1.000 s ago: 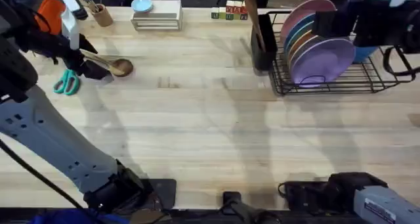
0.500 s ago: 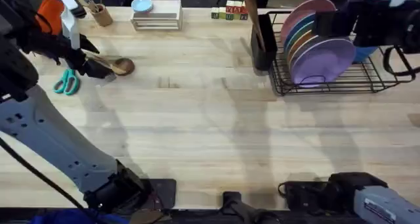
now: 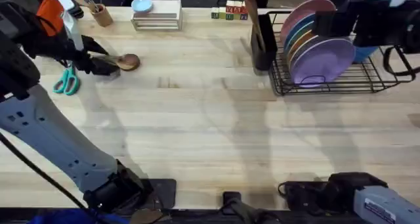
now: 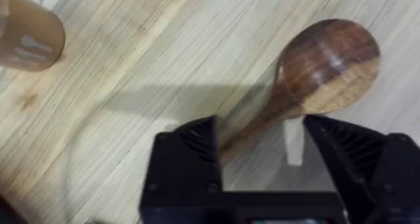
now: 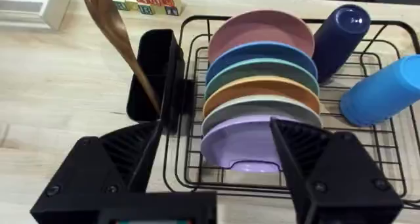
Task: Pick up the spoon on the table one by one and put them onto the rack
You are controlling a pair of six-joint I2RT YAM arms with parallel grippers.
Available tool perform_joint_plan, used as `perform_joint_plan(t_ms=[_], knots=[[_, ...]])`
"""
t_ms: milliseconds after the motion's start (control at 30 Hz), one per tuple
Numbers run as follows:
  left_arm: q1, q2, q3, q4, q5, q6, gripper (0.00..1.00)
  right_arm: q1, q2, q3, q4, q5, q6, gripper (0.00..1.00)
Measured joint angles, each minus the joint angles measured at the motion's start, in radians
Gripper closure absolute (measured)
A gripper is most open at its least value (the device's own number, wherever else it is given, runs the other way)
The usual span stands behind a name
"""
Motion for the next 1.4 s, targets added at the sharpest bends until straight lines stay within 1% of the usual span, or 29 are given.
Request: perform_joint_plan(t_ms=[100,300,500,533,600,633,1167,1300,1400], knots=[[-0.003,0.004,-0.004,0.001,0.023,0.008,0.36,0.0,0.0,0.0,0.0,0.0,0.0,0.008],[-0.01,0.005,-0.006,0.001,0.038,0.019,0.508,0.0,0.0,0.0,0.001,0.0,0.0,0.008],[-0.017,0.006,-0.006,-0.008,0.045,0.025,0.693,0.0,0.0,0.0,0.001,0.0,0.0,0.008],[-0.023,0.006,-0.006,-0.011,0.044,0.03,0.794,0.0,0.0,0.0,0.001,0.0,0.0,0.008],[-0.024,0.006,-0.006,-0.012,0.044,0.031,0.847,0.0,0.0,0.0,0.001,0.0,0.0,0.008],[-0.025,0.006,-0.005,-0.013,0.044,0.034,0.862,0.0,0.0,0.0,0.001,0.0,0.0,0.008],[-0.027,0.007,0.003,-0.035,0.035,0.036,0.89,0.0,0.0,0.0,0.002,0.0,-0.018,0.008],[-0.039,0.012,0.029,-0.063,0.005,0.039,0.896,0.0,0.0,0.0,0.002,0.0,-0.023,0.008],[-0.055,0.012,0.047,-0.08,-0.033,0.04,0.9,0.0,0.0,0.0,0.002,0.0,-0.024,0.008]])
